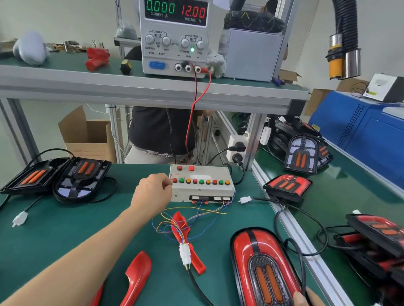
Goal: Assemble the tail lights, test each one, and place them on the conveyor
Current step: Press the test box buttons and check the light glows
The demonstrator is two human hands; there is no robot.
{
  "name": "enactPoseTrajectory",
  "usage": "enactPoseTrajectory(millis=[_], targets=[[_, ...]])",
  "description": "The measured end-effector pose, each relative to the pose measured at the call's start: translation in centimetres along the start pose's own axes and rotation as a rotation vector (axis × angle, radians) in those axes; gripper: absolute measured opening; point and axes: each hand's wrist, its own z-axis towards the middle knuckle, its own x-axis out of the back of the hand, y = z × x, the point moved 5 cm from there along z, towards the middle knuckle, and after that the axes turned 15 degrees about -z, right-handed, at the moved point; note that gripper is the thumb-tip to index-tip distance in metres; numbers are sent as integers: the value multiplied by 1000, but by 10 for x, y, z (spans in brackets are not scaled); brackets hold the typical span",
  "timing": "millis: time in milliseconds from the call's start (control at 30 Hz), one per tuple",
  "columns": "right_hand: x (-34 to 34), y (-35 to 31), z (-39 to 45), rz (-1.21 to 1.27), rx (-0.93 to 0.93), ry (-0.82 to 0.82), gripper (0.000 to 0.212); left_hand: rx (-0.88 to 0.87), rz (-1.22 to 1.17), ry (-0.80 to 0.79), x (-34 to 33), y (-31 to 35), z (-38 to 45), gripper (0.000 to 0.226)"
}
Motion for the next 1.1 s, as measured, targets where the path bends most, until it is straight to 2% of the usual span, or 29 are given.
enactPoseTrajectory(millis=[133,233,300,400,533,900,1100], targets=[[-2,7,1,48,80,-27,33,-67,120,-92,-13,3,12,37],[-8,8,4,165,50,-134,46,-114,196,-88,-19,2,16,41],[-4,10,8,130,56,-108,46,-123,227,-88,-22,-2,17,41],[1,14,9,93,47,-95,33,-133,266,-100,-26,-9,17,41],[4,12,8,53,33,-27,35,-159,290,-101,-27,-10,16,42],[8,6,4,68,71,-70,37,-130,425,-192,-31,-5,19,49],[7,12,6,63,68,-102,38,-141,415,-169,-32,-6,19,48]])
